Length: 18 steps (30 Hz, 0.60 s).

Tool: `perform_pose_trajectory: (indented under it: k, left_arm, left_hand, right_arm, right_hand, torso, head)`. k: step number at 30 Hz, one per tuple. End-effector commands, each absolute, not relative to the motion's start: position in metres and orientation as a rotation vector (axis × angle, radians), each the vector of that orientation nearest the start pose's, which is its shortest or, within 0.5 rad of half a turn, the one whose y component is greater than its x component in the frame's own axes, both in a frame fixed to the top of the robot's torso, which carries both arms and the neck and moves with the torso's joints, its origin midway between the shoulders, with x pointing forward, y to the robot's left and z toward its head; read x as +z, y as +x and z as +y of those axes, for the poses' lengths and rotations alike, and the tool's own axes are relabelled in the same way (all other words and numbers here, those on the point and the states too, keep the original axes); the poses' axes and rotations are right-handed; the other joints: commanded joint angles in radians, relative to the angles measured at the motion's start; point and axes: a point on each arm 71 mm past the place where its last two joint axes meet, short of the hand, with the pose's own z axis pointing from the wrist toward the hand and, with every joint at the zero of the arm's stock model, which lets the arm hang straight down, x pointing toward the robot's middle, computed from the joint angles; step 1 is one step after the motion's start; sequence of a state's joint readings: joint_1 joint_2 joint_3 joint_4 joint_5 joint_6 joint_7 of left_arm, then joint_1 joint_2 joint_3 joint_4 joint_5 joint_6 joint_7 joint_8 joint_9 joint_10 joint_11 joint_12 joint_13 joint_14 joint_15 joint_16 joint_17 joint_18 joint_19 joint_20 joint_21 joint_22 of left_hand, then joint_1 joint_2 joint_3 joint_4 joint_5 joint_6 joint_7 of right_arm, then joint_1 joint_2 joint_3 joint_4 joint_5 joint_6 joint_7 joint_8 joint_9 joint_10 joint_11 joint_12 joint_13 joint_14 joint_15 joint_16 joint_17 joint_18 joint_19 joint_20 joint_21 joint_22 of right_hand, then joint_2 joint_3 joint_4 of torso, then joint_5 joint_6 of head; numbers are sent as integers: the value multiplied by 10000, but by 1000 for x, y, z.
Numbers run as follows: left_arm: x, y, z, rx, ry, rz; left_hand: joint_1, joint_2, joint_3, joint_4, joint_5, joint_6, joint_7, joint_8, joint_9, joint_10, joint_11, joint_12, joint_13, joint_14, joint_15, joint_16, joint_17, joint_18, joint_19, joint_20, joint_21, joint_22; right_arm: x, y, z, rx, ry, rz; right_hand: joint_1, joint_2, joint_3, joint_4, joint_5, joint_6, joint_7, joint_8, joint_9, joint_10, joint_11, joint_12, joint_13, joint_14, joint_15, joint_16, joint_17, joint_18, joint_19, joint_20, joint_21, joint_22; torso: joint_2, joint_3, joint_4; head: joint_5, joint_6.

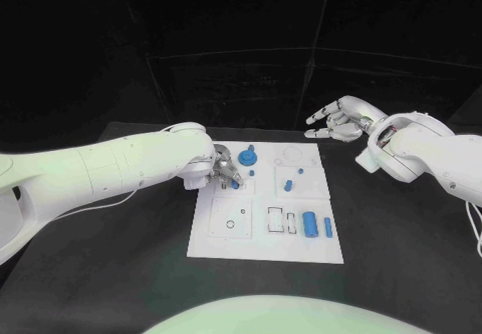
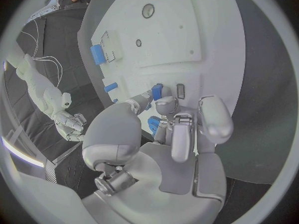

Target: Assemble the parts on the task board

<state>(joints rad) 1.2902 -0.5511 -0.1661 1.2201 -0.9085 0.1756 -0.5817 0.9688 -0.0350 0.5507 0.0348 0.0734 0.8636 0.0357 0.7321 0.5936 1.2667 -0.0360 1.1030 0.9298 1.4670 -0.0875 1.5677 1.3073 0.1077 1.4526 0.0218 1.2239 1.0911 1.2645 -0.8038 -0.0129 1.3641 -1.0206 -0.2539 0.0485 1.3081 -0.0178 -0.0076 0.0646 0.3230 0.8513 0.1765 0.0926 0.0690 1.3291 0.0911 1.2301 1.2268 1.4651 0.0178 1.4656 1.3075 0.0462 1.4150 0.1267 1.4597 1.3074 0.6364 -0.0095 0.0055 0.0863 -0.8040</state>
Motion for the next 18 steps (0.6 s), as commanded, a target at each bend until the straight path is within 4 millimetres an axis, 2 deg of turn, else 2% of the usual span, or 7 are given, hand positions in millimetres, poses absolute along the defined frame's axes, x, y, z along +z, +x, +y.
perform_pose_trajectory:
  k: [1, 10, 18]
  left_arm:
    - [-245, 518, 160, -3117, -2225, 24705]
    - [-245, 518, 161, -3112, -2249, 24693]
    - [-245, 519, 163, -3072, -2356, 24617]
  left_hand:
    - [-120, 0, -10, 86, 8, 72, -12, 75, 18, 90, 7, 53, 32, 1038, -78, 31, 2635, -117, -8, -77, 48, 16]
    - [-303, -66, -88, 239, -3, 113, -47, 204, 57, 149, -26, 121, 68, 1038, -109, 31, 2635, -120, 0, -107, 49, 30]
    - [-1058, -265, -991, 956, -58, 151, -46, 387, 76, 182, -24, 186, 54, 1038, -110, 31, 2635, -131, 18, -121, 54, 70]
  right_arm:
    - [-152, 527, -226, 8785, 1882, 16717]
    - [-152, 528, -226, 8779, 1886, 16717]
    - [-152, 528, -226, 8781, 1886, 16701]
  right_hand:
    - [-36, 42, -42, -2, 5, 38, 21, 32, -9, -5, -25, 48, -4, 612, -55, -45, 585, 58, -66, -34, -32, 564]
    - [-41, 44, -49, 5, 9, 37, 21, 32, -9, 0, -25, 57, 4, 612, -55, -46, 583, 59, -70, -34, -35, 559]
    - [-68, 48, -74, 35, 14, 33, 22, 32, -10, -7, -22, 50, -7, 609, -53, -54, 571, 63, -80, -33, -44, 545]
  torso:
    - [-11, -7, 12]
    - [-2, -6, 13]
    - [-3, -7, 13]
  head:
    - [-4, 10]
    - [-8, 29]
    - [-1, 31]
